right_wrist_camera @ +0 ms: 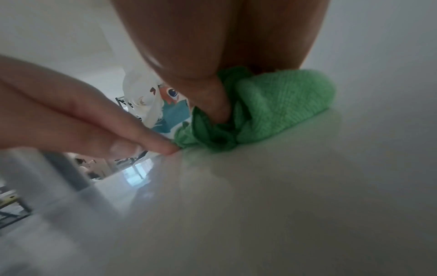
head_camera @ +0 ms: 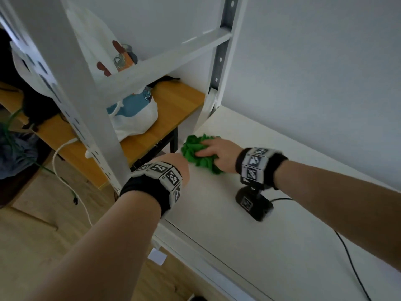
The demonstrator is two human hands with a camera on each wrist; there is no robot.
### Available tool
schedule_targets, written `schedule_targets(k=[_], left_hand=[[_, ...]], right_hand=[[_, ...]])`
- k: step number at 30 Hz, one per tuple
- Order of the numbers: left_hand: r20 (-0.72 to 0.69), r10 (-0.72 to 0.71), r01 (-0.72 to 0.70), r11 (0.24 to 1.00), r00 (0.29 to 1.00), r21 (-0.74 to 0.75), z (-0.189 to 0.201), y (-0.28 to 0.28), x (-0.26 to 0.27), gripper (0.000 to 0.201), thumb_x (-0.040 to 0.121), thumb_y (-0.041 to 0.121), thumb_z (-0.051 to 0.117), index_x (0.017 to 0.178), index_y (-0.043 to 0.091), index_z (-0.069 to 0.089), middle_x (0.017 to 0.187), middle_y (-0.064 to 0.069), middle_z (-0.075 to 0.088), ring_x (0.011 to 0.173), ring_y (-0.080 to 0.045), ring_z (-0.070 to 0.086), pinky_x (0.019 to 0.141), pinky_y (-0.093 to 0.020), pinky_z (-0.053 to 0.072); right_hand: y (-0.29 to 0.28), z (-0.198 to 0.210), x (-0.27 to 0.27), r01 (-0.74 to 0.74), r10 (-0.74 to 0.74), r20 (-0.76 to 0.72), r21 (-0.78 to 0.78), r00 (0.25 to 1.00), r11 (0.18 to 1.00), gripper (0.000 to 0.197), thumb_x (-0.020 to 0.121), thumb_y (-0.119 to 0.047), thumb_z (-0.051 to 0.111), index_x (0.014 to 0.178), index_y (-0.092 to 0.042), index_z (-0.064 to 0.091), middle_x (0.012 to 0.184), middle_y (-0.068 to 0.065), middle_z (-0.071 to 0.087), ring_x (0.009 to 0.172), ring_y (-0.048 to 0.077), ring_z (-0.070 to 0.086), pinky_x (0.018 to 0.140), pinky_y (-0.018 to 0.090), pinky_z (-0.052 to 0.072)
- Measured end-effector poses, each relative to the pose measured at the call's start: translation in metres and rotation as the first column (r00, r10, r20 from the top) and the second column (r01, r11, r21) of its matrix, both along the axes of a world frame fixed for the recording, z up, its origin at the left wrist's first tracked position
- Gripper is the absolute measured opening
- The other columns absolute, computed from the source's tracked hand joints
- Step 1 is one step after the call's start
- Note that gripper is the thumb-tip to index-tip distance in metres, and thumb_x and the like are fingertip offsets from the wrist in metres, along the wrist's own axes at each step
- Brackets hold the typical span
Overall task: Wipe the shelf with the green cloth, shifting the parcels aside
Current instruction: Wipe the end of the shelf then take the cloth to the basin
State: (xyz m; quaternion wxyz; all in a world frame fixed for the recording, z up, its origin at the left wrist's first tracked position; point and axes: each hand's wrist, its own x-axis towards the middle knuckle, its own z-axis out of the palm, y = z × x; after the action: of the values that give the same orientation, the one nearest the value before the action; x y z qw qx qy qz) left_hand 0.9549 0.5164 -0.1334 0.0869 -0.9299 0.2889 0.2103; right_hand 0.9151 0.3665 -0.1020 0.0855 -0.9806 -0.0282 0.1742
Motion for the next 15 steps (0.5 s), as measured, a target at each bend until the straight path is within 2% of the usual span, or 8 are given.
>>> schedule_targets(k=[3, 4, 7, 9, 12, 15], left_hand=[[-0.006, 0.057, -0.057, 0.992, 0.998, -0.110, 0.002, 0.013, -0.013, 0.034, 0.097, 0.018, 0.033, 0.125, 0.007, 0.050, 0.132, -0.010, 0.050, 0.120, -0.028, 0.053, 0.100, -0.045, 0.046], [0.002, 0.065, -0.065, 0.992, 0.998, -0.111, 0.005, 0.016, -0.021, 0.034, 0.098, 0.018, 0.032, 0.126, 0.008, 0.049, 0.134, -0.009, 0.048, 0.123, -0.027, 0.050, 0.102, -0.043, 0.044], [-0.010, 0.080, -0.081, 0.988, 0.997, -0.133, 0.004, 0.028, -0.039, 0.039, 0.099, 0.017, 0.030, 0.134, 0.006, 0.043, 0.145, -0.008, 0.038, 0.131, -0.026, 0.042, 0.106, -0.042, 0.041], [-0.027, 0.081, -0.083, 0.991, 0.996, -0.102, 0.004, 0.034, -0.044, 0.042, 0.098, 0.018, 0.031, 0.138, 0.005, 0.038, 0.147, -0.008, 0.035, 0.133, -0.026, 0.039, 0.105, -0.046, 0.041], [-0.019, 0.058, -0.059, 0.995, 0.998, -0.085, 0.011, 0.042, -0.053, 0.045, 0.099, 0.018, 0.031, 0.143, 0.005, 0.033, 0.152, -0.006, 0.029, 0.138, -0.023, 0.035, 0.107, -0.046, 0.040], [-0.012, 0.081, -0.082, 0.989, 0.997, -0.125, 0.021, 0.049, -0.063, 0.044, 0.100, 0.018, 0.031, 0.141, 0.005, 0.036, 0.153, -0.007, 0.031, 0.136, -0.022, 0.039, 0.109, -0.037, 0.038]], right_hand=[[-0.021, 0.010, -0.017, 0.076, -0.076, -0.064, 0.001, 0.995, 0.997, 0.061, 0.090, 0.005, 0.039, 0.140, -0.030, 0.045, 0.159, -0.001, 0.021, 0.147, 0.020, 0.019, 0.119, 0.027, 0.008], [-0.032, 0.011, -0.013, 0.145, -0.146, -0.063, -0.009, 0.987, 0.989, 0.061, 0.090, 0.004, 0.040, 0.140, -0.030, 0.046, 0.158, -0.001, 0.024, 0.145, 0.021, 0.023, 0.119, 0.026, 0.012], [-0.056, 0.015, 0.004, 0.393, -0.394, -0.003, -0.070, 0.919, 0.917, 0.061, 0.092, 0.004, 0.040, 0.143, -0.028, 0.040, 0.154, 0.007, 0.032, 0.136, 0.029, 0.041, 0.110, 0.027, 0.033], [-0.052, 0.017, 0.015, 0.436, -0.442, -0.024, -0.131, 0.897, 0.890, 0.062, 0.093, 0.001, 0.043, 0.148, -0.025, 0.032, 0.155, 0.010, 0.029, 0.138, 0.031, 0.038, 0.112, 0.031, 0.034], [-0.013, 0.010, 0.018, 0.309, -0.318, -0.040, -0.156, 0.947, 0.938, 0.061, 0.092, -0.008, 0.046, 0.148, -0.027, 0.032, 0.157, 0.009, 0.025, 0.142, 0.033, 0.029, 0.118, 0.035, 0.024], [0.042, -0.003, -0.012, 0.092, -0.097, -0.045, -0.100, 0.994, 0.991, 0.055, 0.093, -0.012, 0.045, 0.145, -0.030, 0.037, 0.157, 0.008, 0.023, 0.142, 0.036, 0.021, 0.119, 0.039, 0.013]])
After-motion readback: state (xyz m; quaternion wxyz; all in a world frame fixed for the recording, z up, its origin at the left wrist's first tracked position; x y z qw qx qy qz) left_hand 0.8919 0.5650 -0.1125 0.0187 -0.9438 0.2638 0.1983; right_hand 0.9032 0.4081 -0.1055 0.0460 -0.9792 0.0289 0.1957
